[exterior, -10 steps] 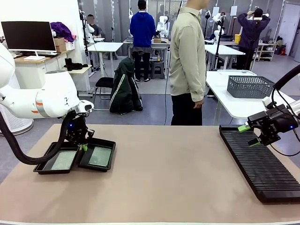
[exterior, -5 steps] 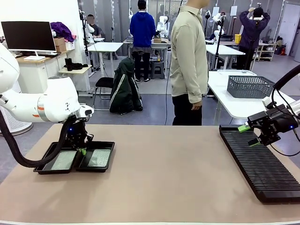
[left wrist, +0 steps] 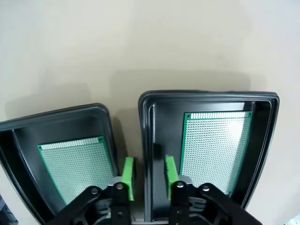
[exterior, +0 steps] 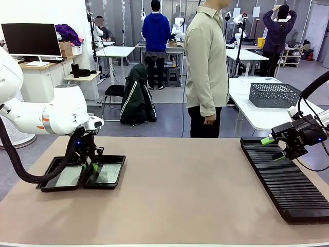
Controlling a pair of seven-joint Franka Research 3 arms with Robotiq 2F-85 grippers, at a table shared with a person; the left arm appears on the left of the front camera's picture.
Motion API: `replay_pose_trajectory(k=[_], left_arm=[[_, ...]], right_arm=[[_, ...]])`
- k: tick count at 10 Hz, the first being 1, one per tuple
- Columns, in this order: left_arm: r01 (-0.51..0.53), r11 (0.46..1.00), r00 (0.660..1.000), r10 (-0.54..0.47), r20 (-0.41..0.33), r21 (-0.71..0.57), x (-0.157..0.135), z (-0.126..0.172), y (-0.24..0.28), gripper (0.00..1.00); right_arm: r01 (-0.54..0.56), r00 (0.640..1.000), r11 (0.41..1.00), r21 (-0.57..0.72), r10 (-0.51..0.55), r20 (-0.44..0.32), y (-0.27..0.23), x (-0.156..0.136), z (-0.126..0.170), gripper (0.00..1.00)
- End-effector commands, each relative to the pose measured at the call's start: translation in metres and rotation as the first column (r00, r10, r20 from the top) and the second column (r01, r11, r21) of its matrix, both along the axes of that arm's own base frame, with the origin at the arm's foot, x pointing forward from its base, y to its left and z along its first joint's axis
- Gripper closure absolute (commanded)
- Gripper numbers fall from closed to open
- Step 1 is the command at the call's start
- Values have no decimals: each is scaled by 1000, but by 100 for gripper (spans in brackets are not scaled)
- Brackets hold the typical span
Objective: Inspect and transfer BCBs to ESD trays.
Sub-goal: Pick up the ESD tray and place it on the left side of the table.
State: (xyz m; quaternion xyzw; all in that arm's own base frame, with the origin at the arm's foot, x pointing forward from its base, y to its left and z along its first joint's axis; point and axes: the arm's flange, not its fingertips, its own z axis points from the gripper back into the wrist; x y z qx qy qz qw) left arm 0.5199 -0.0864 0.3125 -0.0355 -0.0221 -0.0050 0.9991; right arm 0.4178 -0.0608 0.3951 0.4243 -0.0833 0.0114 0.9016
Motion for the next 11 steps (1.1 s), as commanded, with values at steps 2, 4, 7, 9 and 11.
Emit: replay_pose_trajectory(k=[2, 4, 7, 9, 11], left_arm=[[-6, 1000, 1000, 6, -14, 3, 1, 6, -8, 42], [16, 1000, 1000, -16, 5, -25, -4, 20, -12, 23], [31, 999, 999, -30, 45, -12, -12, 51, -19, 23], [36, 999, 998, -36, 51, 10, -19, 72, -26, 23], [40, 999, 997, -40, 58, 10, -29, 95, -29, 23]], right_arm=[[-2, 1000, 1000, -19, 2, -2, -1, 0, 1, 0], [-2, 1000, 1000, -19, 2, -2, -1, 0, 1, 0], [-2, 1000, 1000, -19, 2, -2, -1, 0, 1, 0], [-2, 1000, 1000, -19, 2, -2, -1, 0, 1, 0], [-2, 1000, 1000, -19, 2, -2, -1, 0, 1, 0]])
